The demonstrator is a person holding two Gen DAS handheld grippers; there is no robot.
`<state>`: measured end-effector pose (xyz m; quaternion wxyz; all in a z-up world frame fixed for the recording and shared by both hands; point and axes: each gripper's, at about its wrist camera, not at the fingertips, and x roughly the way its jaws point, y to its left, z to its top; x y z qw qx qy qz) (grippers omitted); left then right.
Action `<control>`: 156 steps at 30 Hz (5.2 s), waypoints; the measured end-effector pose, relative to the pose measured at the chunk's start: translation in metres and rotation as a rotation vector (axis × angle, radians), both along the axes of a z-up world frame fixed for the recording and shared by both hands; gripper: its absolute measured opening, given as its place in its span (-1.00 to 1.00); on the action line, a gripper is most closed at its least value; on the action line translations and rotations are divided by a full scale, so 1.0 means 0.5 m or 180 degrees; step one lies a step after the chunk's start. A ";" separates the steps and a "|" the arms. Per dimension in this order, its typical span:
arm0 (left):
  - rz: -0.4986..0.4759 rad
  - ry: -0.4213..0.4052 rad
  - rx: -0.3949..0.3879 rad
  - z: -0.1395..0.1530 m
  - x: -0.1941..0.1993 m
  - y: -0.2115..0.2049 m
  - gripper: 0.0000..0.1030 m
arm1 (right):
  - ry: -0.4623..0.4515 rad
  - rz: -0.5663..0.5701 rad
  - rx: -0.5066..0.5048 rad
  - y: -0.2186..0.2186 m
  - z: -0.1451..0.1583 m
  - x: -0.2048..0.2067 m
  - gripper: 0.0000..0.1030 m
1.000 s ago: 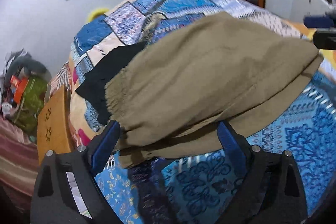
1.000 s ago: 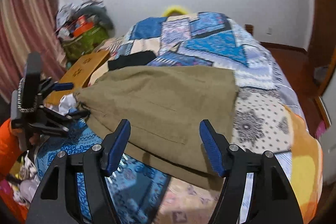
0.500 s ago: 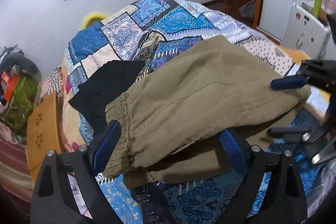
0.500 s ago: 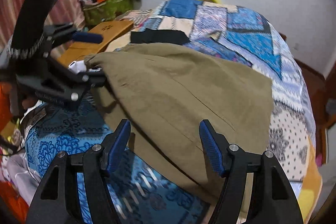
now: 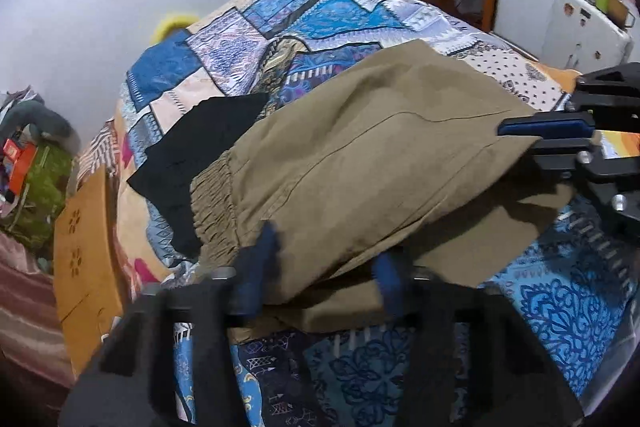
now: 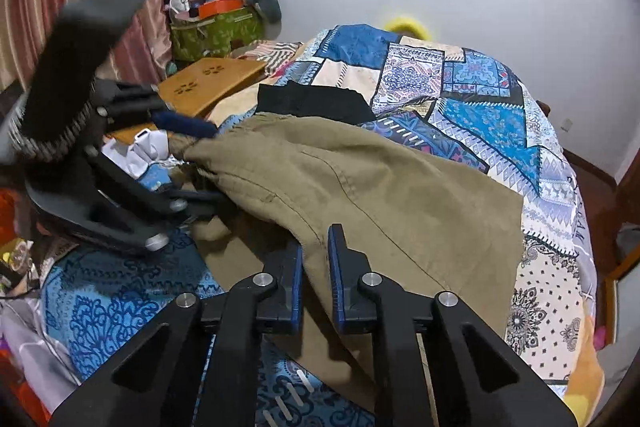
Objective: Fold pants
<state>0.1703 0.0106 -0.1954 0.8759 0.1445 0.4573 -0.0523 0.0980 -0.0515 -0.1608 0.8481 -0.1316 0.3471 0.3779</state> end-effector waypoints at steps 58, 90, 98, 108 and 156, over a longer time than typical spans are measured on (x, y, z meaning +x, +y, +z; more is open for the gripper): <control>0.0907 -0.0013 -0.0521 -0.047 -0.065 0.189 0.52 | 0.0824 -0.1004 0.0192 -0.212 -0.050 0.005 -0.19; 0.1197 -0.0146 -0.0384 0.050 0.128 0.234 0.73 | 0.0494 -0.1440 0.0509 -0.304 0.029 0.181 0.07; 0.1329 0.0131 -0.0622 0.003 0.219 0.266 0.74 | 0.0738 -0.1418 0.0445 -0.279 -0.025 0.319 0.07; 0.1398 0.0496 -0.0935 -0.090 0.276 0.281 0.74 | 0.1278 -0.1439 0.0379 -0.247 -0.149 0.472 0.07; 0.0975 0.0430 -0.0623 -0.085 0.216 0.128 0.83 | 0.1274 -0.0217 -0.0254 0.013 -0.108 0.260 0.38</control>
